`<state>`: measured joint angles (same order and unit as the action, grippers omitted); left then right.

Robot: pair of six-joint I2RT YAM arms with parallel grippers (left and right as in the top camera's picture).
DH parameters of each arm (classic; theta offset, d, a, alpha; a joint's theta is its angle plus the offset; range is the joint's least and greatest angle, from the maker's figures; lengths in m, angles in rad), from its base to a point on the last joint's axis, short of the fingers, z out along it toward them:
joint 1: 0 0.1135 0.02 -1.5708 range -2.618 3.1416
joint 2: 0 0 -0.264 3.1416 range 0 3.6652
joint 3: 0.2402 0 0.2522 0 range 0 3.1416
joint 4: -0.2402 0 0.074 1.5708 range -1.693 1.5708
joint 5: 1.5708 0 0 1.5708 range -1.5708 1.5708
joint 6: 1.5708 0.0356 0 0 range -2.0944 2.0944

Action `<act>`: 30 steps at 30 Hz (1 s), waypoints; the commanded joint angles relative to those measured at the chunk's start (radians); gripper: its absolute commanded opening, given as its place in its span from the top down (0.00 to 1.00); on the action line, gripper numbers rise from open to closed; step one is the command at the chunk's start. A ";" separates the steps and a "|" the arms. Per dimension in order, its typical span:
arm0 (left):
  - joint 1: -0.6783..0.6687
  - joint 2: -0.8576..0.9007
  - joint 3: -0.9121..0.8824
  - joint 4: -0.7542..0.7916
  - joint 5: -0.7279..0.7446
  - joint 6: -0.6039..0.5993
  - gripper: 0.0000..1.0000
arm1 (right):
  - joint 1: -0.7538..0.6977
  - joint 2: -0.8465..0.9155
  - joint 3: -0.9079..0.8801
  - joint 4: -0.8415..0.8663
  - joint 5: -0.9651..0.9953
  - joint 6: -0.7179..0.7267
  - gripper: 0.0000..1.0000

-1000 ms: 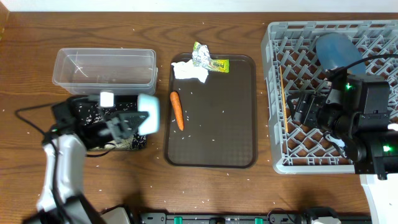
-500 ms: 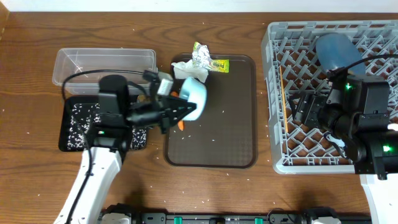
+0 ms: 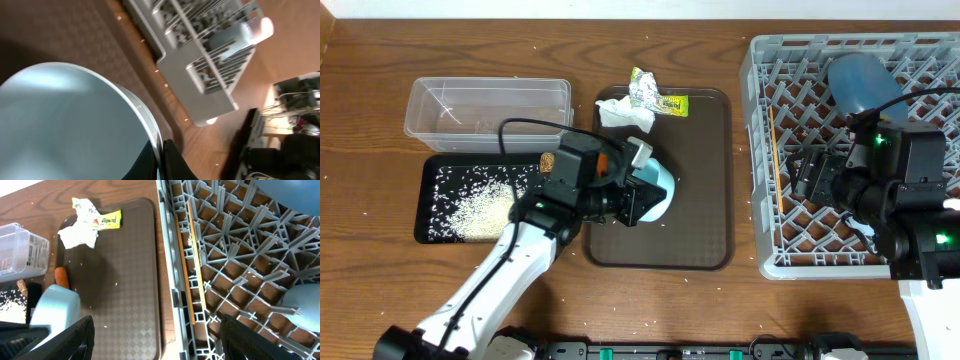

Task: Sort waste into correct bins and load items into the dishwasher rack

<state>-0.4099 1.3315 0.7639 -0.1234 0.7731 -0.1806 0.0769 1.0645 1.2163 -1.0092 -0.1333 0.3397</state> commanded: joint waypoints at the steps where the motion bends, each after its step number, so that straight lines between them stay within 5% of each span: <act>1: -0.032 0.029 0.006 0.005 -0.053 0.055 0.94 | -0.008 -0.002 0.009 -0.002 0.014 -0.015 0.26; 17: -0.224 0.092 0.006 0.001 -0.395 0.185 0.94 | -0.008 0.020 0.009 -0.027 0.013 -0.015 0.26; 30: -0.243 0.093 0.006 0.008 -0.439 0.233 0.94 | -0.008 0.020 0.009 -0.039 0.013 -0.015 0.26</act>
<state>-0.6464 1.4189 0.7639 -0.1226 0.3580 0.0288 0.0769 1.0843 1.2163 -1.0473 -0.1303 0.3363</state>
